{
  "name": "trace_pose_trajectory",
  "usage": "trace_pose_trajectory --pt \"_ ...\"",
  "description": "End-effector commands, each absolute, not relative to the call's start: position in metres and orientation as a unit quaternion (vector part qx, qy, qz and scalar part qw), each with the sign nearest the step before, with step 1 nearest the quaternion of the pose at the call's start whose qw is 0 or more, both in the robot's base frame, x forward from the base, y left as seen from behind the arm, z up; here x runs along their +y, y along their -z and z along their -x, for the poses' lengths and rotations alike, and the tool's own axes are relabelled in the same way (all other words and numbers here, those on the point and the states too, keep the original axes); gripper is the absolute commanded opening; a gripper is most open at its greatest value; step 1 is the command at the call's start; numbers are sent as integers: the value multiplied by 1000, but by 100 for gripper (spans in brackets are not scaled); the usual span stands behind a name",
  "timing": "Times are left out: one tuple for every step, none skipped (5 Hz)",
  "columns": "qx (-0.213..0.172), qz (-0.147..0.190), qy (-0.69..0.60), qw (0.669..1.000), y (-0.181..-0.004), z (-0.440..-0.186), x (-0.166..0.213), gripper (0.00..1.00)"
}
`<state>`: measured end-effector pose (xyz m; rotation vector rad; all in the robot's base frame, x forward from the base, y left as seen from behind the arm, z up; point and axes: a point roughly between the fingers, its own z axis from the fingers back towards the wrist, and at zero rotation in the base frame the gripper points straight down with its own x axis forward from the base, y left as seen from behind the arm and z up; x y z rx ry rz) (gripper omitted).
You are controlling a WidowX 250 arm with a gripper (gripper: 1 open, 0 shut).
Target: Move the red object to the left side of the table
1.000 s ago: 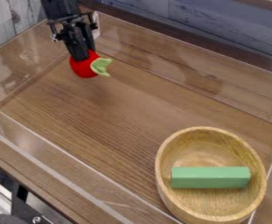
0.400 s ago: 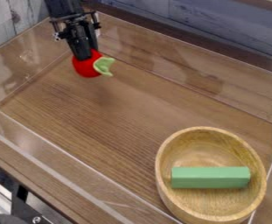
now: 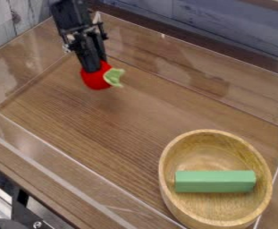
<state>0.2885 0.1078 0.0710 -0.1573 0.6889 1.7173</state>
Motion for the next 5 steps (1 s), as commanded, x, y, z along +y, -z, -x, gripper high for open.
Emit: trace_pose_trajectory --pt "246 97 -772 578 -88 -292 111 0" --pt "245 97 -767 585 -90 -284 116 0" --pt "243 98 -765 589 -91 -276 121 0" --pt "241 99 -766 588 -92 -270 126 0" --pt "237 104 -775 576 -90 -272 132 0"
